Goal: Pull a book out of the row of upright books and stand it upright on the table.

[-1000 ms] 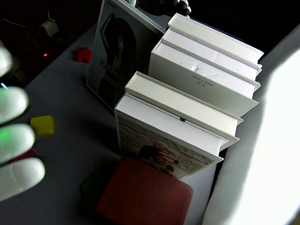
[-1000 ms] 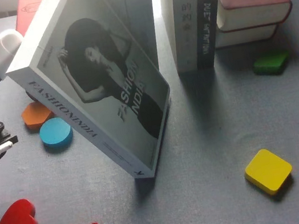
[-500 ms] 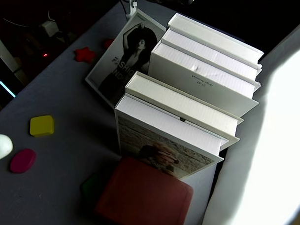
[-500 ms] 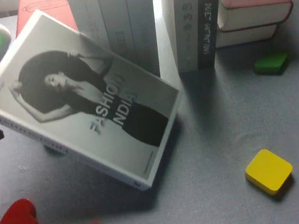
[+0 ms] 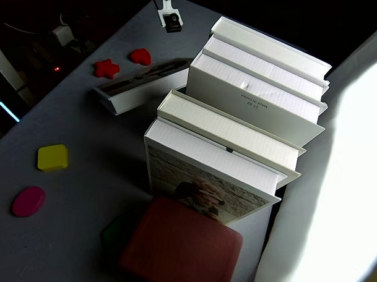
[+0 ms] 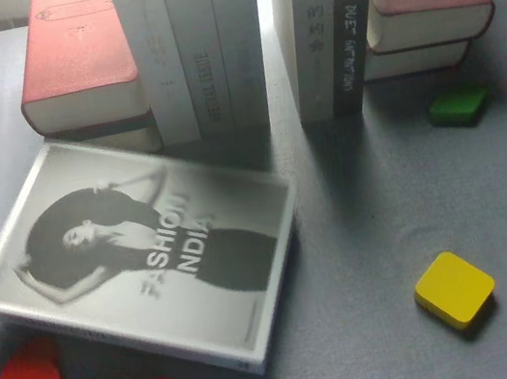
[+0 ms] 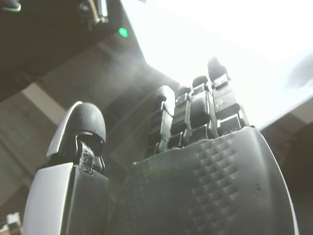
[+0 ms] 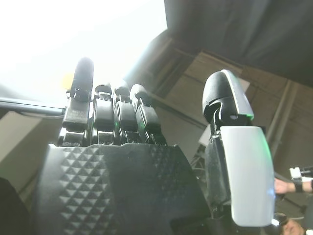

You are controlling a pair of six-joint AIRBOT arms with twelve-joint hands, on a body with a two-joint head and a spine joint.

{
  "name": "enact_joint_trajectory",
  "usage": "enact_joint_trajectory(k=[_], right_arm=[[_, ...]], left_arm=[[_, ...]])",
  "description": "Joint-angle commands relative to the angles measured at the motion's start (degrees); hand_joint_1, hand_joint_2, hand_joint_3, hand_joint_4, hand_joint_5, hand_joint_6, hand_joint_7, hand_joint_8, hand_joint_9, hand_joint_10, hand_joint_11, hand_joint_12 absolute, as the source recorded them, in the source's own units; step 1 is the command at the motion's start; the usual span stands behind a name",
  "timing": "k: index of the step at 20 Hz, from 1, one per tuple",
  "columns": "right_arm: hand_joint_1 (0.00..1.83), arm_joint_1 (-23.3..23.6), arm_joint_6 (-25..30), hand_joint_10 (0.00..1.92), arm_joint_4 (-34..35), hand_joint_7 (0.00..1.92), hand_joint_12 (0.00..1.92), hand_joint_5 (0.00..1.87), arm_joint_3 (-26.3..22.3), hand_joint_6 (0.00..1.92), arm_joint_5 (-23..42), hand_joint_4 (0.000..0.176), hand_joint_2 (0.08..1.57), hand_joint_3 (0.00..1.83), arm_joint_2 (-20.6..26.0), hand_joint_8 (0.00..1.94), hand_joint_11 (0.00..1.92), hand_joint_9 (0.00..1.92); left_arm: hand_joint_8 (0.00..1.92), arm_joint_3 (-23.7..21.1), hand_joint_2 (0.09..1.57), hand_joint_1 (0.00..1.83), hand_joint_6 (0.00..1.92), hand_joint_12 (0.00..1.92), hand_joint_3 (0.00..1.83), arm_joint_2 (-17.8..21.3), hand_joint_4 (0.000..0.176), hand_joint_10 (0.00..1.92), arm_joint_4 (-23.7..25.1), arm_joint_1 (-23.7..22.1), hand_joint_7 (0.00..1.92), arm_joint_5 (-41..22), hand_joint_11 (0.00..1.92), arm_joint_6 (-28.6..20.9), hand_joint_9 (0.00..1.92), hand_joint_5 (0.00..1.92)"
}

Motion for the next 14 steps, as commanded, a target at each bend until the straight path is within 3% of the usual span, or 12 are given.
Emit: enact_joint_trajectory(k=[1, 2, 4, 5, 7, 9, 10, 11, 14], right_arm=[[0.64, -0.18, -0.61, 0.00, 1.64, 0.00, 0.95, 0.00, -0.52, 0.00, 7.69, 0.000, 1.21, 0.00, 0.32, 0.00, 0.00, 0.00], [0.65, -0.60, -1.08, 0.00, 1.75, 0.00, 0.95, 0.00, -0.87, 0.00, 7.72, 0.000, 1.20, 0.00, 0.43, 0.00, 0.00, 0.00], [0.65, -1.26, -1.22, 0.00, 2.25, 0.00, 0.95, 0.00, -0.97, 0.00, 7.71, 0.000, 1.22, 0.00, 0.44, 0.00, 0.00, 0.00], [0.63, -1.62, -1.22, 0.00, 2.53, 0.00, 0.96, 0.00, -0.97, 0.00, 7.71, 0.000, 1.22, 0.00, 0.44, 0.00, 0.00, 0.00], [0.62, -1.74, -1.23, 0.00, 2.46, 0.00, 0.95, 0.00, -1.04, 0.00, 7.72, 0.000, 1.24, 0.00, 0.44, 0.00, 0.00, 0.00], [0.61, -1.78, -1.24, 0.00, 2.29, 0.00, 0.87, 0.00, -1.06, 0.00, 7.72, 0.000, 1.26, 0.00, 0.44, 0.00, 0.00, 0.00], [0.61, -1.78, -1.24, 0.00, 2.13, 0.00, 0.82, 0.00, -1.09, 0.00, 7.72, 0.000, 1.26, 0.00, 0.44, 0.00, 0.00, 0.00], [0.62, -1.78, -1.24, 0.00, 2.10, 0.00, 0.81, 0.00, -1.11, 0.00, 7.72, 0.000, 1.26, 0.00, 0.44, 0.00, 0.00, 0.00], [0.72, -1.78, -1.24, 0.00, 1.87, 0.00, 0.81, 0.00, -1.17, 0.00, 7.79, 0.000, 1.22, 0.00, 0.46, 0.00, 0.00, 0.00]], left_arm=[[0.00, -0.03, 1.36, 0.38, 0.00, 0.00, 0.00, 0.69, 0.079, 0.00, -0.79, -0.24, 0.00, -6.77, 0.00, -0.12, 0.00, 0.05], [0.00, -0.19, 1.36, 0.40, 0.00, 0.00, 0.00, 1.30, 0.074, 0.00, -0.91, -0.16, 0.00, -6.55, 0.00, 0.21, 0.00, 0.06], [0.00, -0.69, 1.38, 0.41, 0.00, 0.00, 0.00, 2.60, 0.081, 0.00, -1.63, 0.56, 0.00, -6.54, 0.00, 0.55, 0.00, 0.04], [0.00, -1.44, 1.38, 0.38, 0.00, 0.00, 0.00, 3.73, 0.102, 0.00, -2.57, 1.63, 0.00, -6.85, 0.00, 0.92, 0.00, 0.03], [0.00, -2.11, 1.40, 0.40, 0.00, 0.00, 0.01, 4.46, 0.097, 0.00, -2.77, 2.00, 0.00, -6.87, 0.00, 1.68, 0.00, 0.00], [0.00, -2.14, 1.41, 0.46, 0.00, 0.01, 0.00, 4.42, 0.066, 0.00, -2.61, 1.99, 0.00, -6.87, 0.02, 1.68, 0.00, 0.00], [0.00, -2.13, 1.41, 0.43, 0.00, 0.02, 0.00, 4.29, 0.071, 0.00, -2.44, 1.94, 0.00, -6.87, 0.02, 1.68, 0.00, 0.00], [0.00, -2.11, 1.40, 0.45, 0.00, 0.00, 0.00, 4.25, 0.100, 0.00, -2.38, 1.93, 0.00, -6.87, 0.00, 1.68, 0.00, 0.00], [0.00, -2.06, 1.40, 0.43, 0.00, 0.02, 0.00, 3.99, 0.111, 0.00, -1.93, 1.85, 0.00, -6.87, 0.04, 1.57, 0.00, 0.00]])
